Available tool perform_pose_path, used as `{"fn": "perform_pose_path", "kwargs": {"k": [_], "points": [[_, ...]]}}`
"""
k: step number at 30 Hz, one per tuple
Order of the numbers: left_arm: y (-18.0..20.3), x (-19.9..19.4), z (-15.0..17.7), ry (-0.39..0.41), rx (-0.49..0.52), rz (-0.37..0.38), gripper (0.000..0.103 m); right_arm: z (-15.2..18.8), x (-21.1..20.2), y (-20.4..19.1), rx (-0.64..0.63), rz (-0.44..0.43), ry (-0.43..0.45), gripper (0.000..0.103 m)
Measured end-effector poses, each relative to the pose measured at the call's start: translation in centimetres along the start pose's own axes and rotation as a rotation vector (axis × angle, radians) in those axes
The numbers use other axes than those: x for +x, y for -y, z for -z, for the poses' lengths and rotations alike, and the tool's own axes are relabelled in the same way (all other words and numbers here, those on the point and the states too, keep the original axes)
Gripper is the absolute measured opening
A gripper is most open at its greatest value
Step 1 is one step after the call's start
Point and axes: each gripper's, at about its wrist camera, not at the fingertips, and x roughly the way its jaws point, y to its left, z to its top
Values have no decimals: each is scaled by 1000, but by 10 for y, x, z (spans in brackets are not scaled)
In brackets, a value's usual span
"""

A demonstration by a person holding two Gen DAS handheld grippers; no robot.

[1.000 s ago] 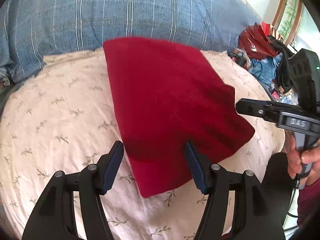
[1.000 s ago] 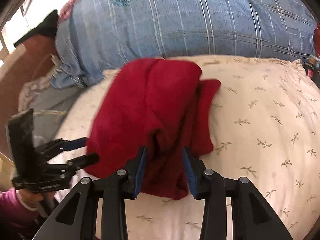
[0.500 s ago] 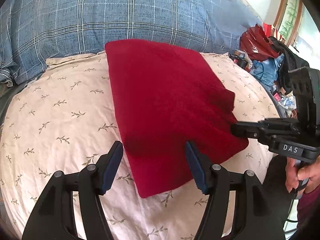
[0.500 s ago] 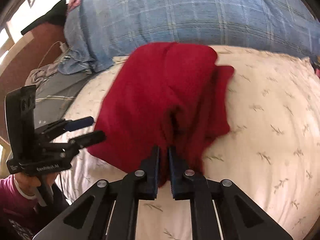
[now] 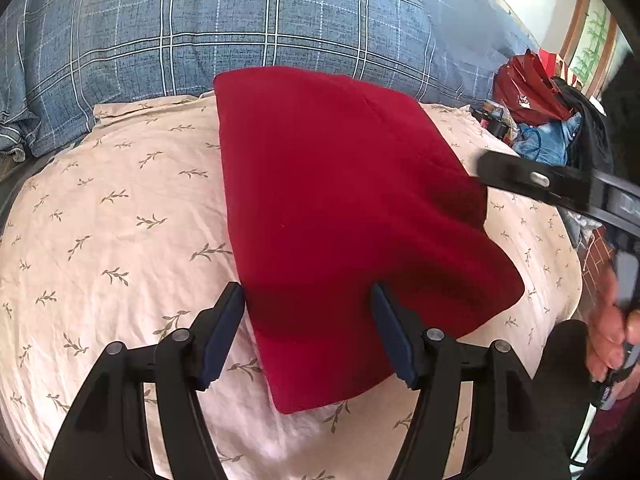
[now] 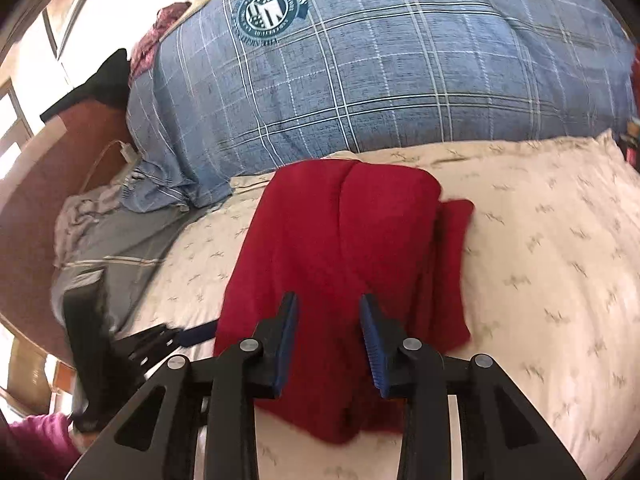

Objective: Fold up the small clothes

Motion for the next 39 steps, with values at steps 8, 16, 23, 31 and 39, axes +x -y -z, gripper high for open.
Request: {"fn": "perform_pose_path", "kwargs": {"k": [8, 16, 23, 31, 39], "points": [[-1, 5, -1, -10, -4, 4, 72, 2, 41, 27, 13, 156, -47, 28], [-1, 4, -2, -6, -5, -3, 72, 2, 17, 23, 48, 133, -22, 36], [-14, -5, -13, 22, -50, 52, 73, 2, 18, 44, 122, 122, -12, 71], [-50, 22, -29, -39, -207, 181, 84, 0, 43, 77, 210, -4, -42, 82], [-40, 40, -43, -31, -137, 211, 93, -8, 71, 93, 281, -145, -12, 83]]}}
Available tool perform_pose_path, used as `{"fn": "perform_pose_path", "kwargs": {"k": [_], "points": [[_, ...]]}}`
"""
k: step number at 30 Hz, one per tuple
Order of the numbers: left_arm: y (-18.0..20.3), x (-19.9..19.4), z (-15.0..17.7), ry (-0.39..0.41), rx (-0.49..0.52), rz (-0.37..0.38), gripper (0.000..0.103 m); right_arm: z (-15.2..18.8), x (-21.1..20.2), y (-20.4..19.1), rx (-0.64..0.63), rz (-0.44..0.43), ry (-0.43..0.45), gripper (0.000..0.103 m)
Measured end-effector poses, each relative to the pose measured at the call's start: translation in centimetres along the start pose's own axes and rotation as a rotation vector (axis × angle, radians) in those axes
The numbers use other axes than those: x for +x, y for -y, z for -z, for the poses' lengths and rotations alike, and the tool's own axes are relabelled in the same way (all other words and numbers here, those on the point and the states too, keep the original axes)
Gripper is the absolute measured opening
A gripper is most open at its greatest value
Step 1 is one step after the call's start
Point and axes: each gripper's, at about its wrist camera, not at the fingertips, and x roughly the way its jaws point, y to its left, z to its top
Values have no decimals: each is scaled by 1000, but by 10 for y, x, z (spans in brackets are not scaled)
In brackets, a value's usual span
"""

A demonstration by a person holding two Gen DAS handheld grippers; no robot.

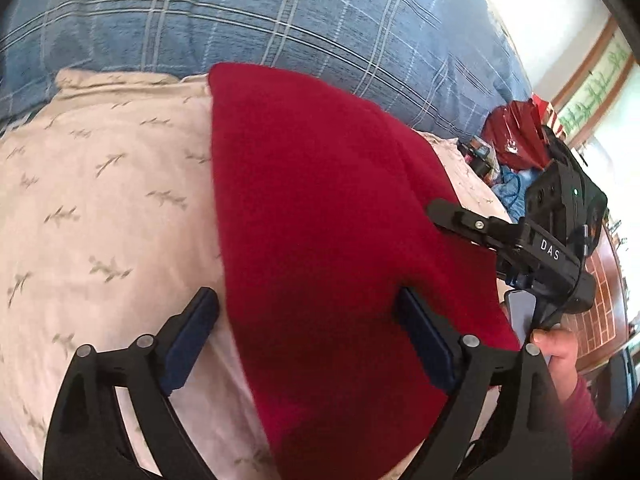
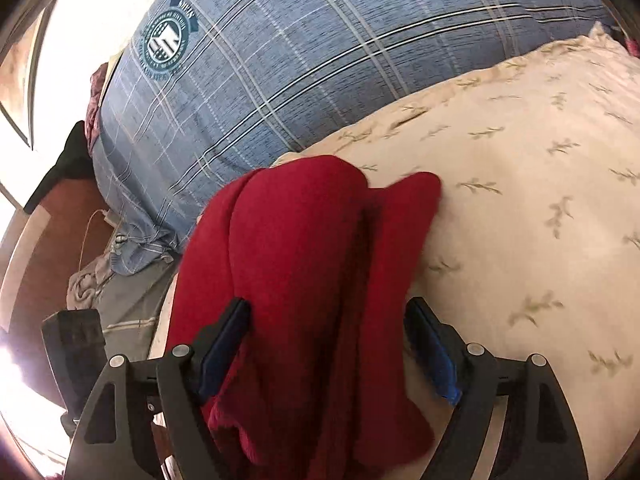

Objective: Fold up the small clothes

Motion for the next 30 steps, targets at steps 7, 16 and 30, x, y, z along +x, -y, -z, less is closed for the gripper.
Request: {"fn": "perform_pose_path", "kwargs": {"k": [7, 16, 30], "points": [[5, 1, -5, 7, 22, -1, 78, 0, 7, -25, -97, 50, -2, 54], [-7, -76, -6, 89, 52, -35, 55, 14, -8, -92, -170, -31, -18, 44], [-51, -99, 47, 119, -33, -235, 74, 48, -7, -143, -291, 140, -54, 54]]}}
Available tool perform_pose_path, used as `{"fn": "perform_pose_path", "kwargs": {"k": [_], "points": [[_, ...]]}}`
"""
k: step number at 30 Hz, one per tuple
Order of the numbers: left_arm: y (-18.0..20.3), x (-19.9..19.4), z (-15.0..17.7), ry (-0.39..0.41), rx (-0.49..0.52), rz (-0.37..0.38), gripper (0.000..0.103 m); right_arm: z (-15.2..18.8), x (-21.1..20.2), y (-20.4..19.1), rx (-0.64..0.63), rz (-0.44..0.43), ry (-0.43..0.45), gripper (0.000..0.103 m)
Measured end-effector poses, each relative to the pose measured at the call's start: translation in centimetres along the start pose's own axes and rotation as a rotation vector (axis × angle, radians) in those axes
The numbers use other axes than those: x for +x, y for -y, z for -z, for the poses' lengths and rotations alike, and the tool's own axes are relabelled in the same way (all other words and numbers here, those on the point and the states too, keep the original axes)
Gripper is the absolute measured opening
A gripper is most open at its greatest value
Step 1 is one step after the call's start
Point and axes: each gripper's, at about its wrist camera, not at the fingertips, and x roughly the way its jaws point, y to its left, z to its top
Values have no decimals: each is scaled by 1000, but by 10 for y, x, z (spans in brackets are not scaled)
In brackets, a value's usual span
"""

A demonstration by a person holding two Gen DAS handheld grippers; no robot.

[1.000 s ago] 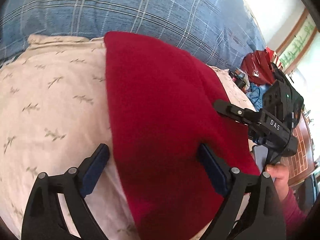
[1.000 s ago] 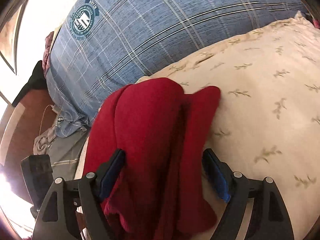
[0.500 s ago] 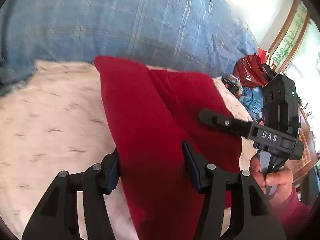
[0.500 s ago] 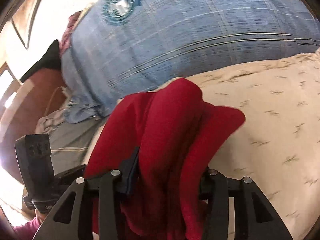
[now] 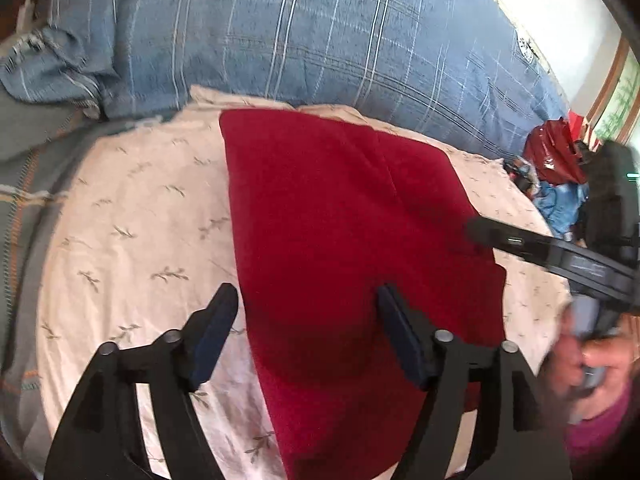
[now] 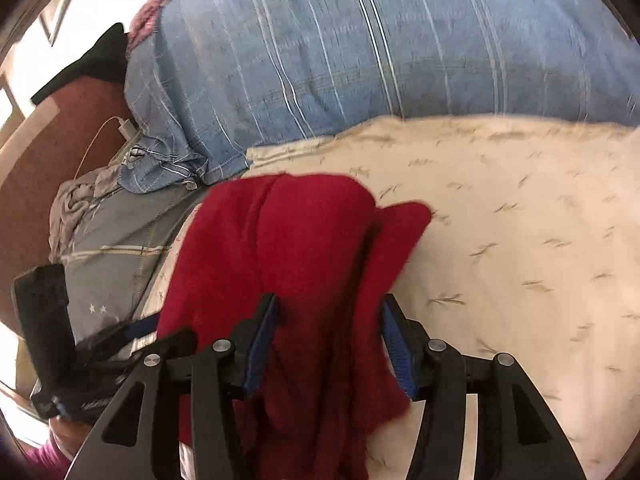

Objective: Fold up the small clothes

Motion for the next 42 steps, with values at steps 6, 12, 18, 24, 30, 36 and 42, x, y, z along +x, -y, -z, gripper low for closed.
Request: {"fn": "perform_pose_path", "kwargs": {"k": [6, 12, 18, 24, 30, 36, 42], "points": [[7, -6, 0, 35, 26, -59, 74, 17, -29, -50, -203, -64, 38, 40], [6, -27, 4, 93, 18, -122, 82, 43, 5, -51, -270, 55, -42, 11], [8, -42, 10, 143, 36, -181, 82, 50, 6, -30, -195, 70, -21, 5], [17, -53, 11, 177, 49, -208, 82, 47, -25, -40, -144, 35, 80, 59], [28, -64, 11, 214, 47, -213, 82, 50, -42, -57, -196, 99, 163, 62], [33, -72, 12, 235, 50, -238, 82, 47, -51, -58, -160, 138, 202, 75], [32, -77, 13, 255, 43, -269, 82, 46, -48, -57, -145, 157, 188, 76]]}}
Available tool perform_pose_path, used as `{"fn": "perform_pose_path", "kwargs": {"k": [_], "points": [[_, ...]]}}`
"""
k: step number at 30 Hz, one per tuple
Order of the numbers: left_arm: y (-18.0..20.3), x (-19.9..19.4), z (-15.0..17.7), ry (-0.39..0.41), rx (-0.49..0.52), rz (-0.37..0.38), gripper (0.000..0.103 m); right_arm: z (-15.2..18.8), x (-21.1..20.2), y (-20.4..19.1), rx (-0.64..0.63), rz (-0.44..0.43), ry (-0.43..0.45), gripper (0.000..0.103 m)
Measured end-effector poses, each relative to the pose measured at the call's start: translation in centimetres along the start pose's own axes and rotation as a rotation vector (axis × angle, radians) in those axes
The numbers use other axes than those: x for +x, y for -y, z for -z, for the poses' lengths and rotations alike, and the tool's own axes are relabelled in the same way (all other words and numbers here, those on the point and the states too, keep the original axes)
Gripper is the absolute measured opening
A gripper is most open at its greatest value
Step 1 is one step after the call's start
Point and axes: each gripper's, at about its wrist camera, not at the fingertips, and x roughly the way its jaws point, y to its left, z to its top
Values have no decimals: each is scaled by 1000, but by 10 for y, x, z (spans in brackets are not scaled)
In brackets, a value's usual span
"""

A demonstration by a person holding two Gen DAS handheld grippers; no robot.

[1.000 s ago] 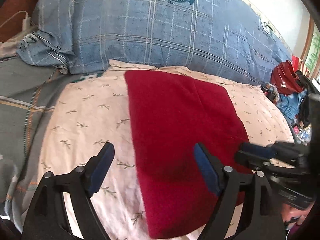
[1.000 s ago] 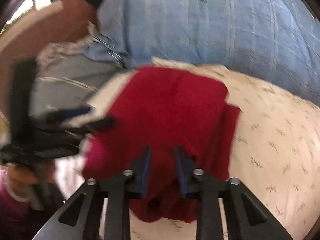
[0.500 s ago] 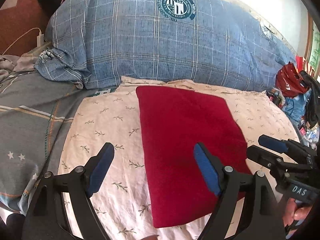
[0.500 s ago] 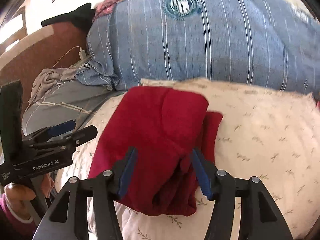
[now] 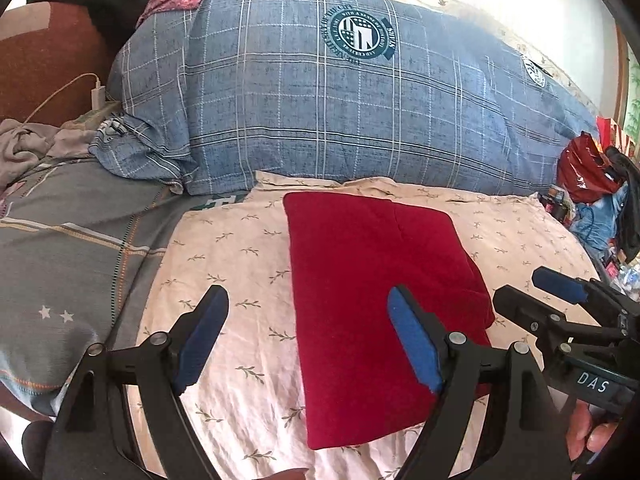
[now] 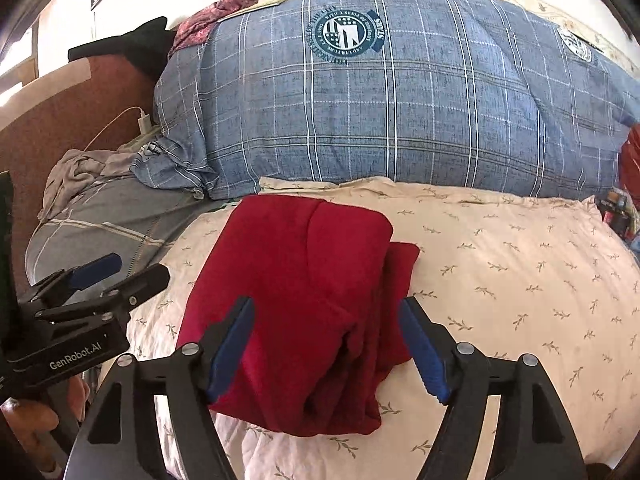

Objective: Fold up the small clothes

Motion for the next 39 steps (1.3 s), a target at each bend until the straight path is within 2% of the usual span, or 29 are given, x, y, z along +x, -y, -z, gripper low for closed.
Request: {"fn": "perform_pose_path", "kwargs": {"k": [39], "points": [[-6, 10, 2, -24, -16, -9, 82, 2, 20, -11, 7, -40, -61, 76]]}}
